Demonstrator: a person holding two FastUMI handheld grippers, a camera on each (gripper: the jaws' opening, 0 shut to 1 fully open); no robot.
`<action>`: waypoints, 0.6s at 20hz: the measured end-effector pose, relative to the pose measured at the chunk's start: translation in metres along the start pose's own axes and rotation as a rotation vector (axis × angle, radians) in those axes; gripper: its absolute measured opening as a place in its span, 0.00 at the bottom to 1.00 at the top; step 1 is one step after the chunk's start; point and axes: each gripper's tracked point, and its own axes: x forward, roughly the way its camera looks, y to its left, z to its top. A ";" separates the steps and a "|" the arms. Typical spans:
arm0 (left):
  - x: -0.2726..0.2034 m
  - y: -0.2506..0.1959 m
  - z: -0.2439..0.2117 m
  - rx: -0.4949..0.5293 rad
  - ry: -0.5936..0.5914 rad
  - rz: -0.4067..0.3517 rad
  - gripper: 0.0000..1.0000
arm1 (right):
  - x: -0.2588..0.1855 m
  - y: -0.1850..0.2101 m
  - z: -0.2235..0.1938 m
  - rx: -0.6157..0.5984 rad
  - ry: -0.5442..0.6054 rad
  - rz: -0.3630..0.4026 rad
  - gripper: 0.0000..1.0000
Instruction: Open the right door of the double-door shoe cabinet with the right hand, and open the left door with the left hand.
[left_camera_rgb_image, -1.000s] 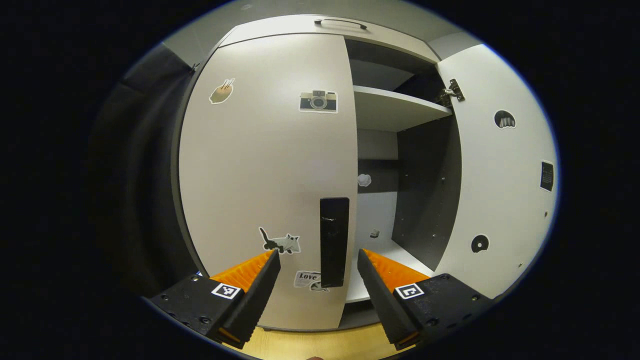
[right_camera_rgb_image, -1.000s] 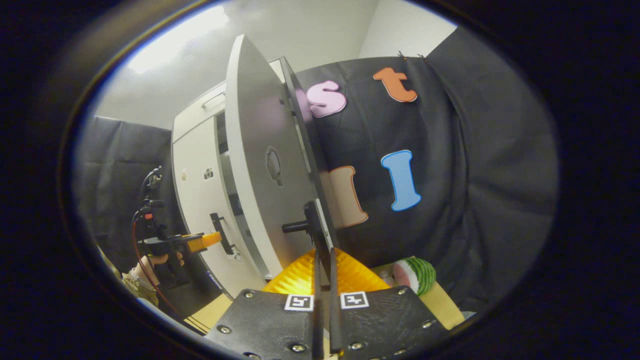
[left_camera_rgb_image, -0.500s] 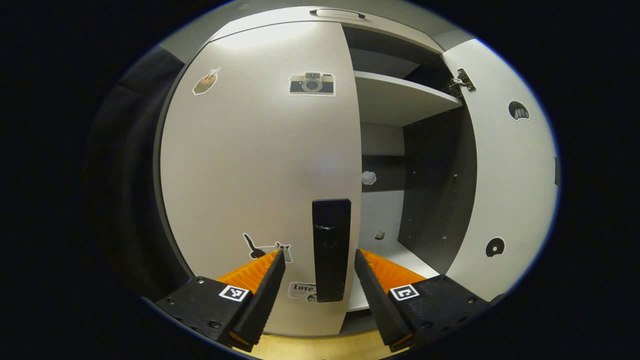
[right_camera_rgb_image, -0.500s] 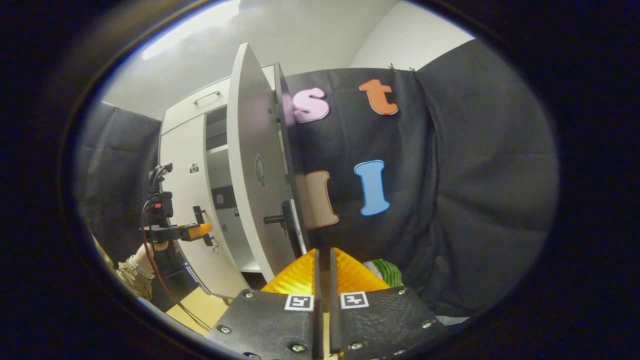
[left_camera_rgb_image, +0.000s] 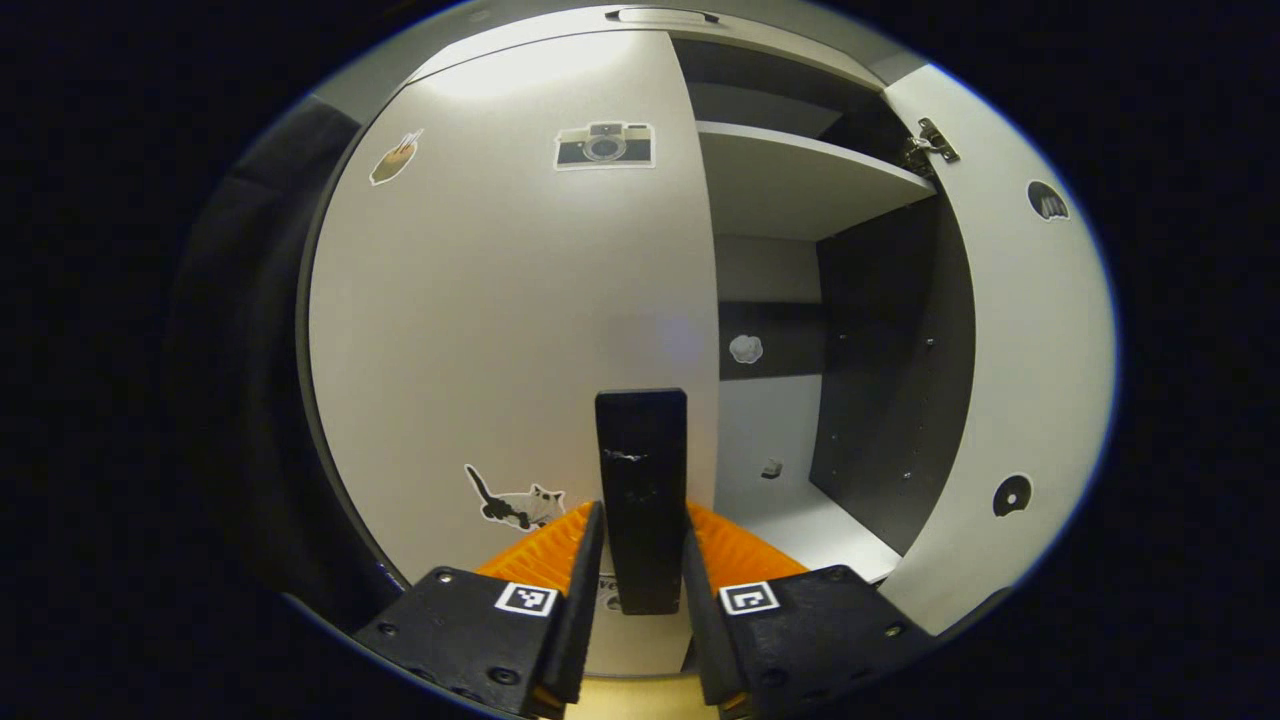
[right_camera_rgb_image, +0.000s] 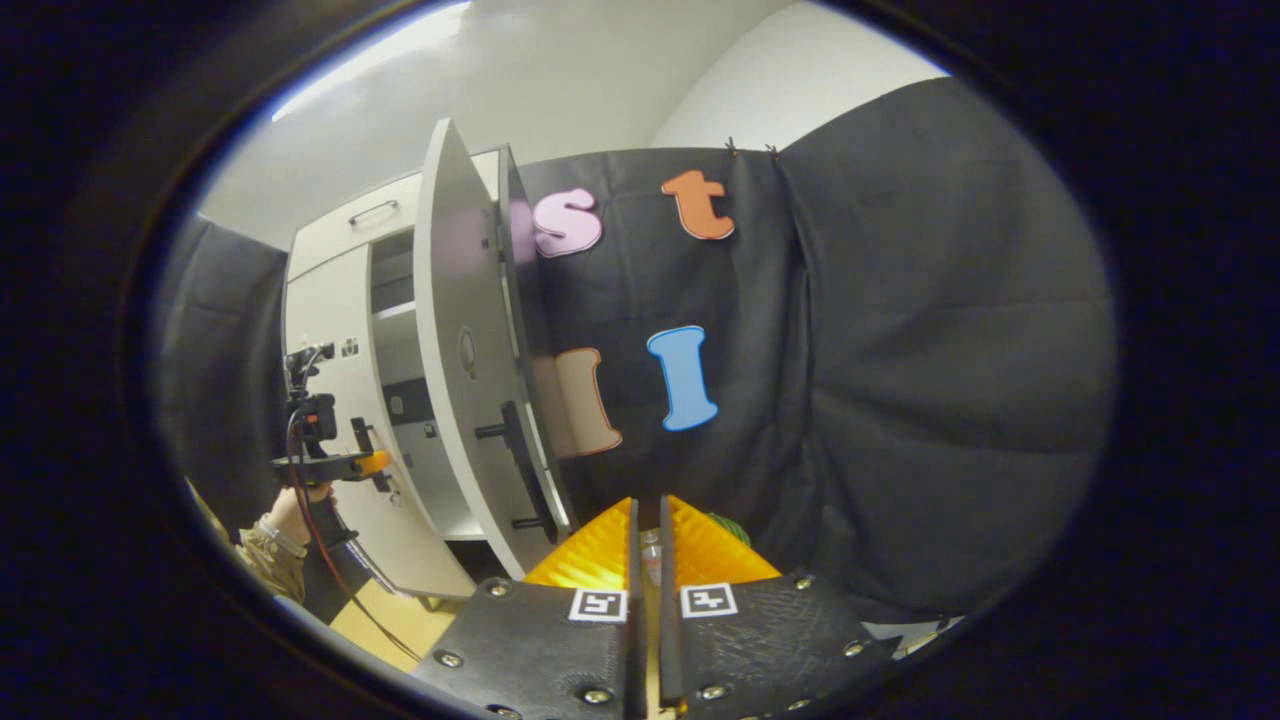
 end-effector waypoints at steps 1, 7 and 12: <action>0.000 0.001 0.000 0.008 0.003 -0.001 0.36 | -0.003 -0.002 -0.001 -0.003 0.002 -0.002 0.05; -0.006 0.001 -0.002 -0.011 0.004 -0.041 0.29 | -0.003 0.001 -0.002 -0.004 0.018 0.018 0.05; -0.026 0.005 -0.004 -0.025 -0.005 -0.081 0.25 | 0.008 0.014 -0.005 -0.010 0.037 0.062 0.05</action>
